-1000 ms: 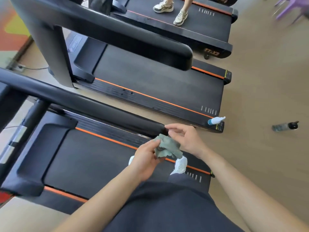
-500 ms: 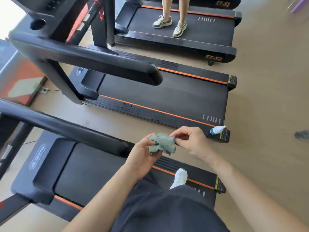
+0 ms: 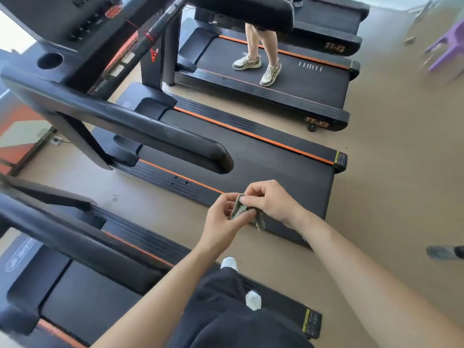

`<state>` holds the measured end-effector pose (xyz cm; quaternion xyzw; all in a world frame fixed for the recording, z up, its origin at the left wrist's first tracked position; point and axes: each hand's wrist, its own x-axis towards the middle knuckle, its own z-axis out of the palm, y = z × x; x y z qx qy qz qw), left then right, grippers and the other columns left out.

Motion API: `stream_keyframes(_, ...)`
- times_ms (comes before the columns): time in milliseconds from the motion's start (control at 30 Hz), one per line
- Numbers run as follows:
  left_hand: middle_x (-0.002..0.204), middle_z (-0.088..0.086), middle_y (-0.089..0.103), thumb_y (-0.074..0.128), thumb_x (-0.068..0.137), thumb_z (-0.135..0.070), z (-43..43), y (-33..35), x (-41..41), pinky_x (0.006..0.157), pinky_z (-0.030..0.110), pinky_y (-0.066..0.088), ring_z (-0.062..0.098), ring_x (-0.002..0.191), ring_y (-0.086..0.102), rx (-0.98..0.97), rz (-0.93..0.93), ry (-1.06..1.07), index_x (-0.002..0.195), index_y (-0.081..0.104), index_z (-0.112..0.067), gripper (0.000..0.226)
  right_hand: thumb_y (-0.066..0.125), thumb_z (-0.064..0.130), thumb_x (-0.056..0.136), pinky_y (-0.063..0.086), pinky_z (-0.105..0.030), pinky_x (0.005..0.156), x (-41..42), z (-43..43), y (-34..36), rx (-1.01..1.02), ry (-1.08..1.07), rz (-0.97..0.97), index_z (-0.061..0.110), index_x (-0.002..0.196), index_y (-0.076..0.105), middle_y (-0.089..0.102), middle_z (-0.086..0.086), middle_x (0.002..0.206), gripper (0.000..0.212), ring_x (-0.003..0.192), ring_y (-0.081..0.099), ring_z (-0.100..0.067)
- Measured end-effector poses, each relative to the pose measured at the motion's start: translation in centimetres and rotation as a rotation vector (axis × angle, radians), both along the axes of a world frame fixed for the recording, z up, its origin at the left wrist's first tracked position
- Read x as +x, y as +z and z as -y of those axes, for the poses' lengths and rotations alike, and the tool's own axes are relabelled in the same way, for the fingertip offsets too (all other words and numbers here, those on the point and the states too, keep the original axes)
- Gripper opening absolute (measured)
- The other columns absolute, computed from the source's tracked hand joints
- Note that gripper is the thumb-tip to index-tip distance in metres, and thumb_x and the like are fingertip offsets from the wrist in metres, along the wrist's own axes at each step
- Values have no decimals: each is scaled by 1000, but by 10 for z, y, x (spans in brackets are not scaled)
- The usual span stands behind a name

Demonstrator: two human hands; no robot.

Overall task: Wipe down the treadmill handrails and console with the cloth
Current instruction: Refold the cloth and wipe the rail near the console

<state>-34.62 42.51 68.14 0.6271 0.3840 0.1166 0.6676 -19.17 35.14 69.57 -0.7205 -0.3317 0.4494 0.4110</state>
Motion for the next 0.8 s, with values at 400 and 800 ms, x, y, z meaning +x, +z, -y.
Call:
stream_keyframes(400,87,26,67,52,76,-27,-126,-33,48,82,60,57,20,75,57,59,-75,255,83,72,-10,27,72,22,89,45,-24,73,99,-128,-1,-163,272,401,27,84,71,66,6,88,7,78,60,-8)
stream_keyframes(800,101,-1,64,61,96,-15,-167,-58,124,93,41,44,27,102,52,395,-435,1057,104,64,-20,11,66,23,87,53,-34,86,119,-248,-41,-55,371,361,25,97,75,75,6,87,13,88,68,-18)
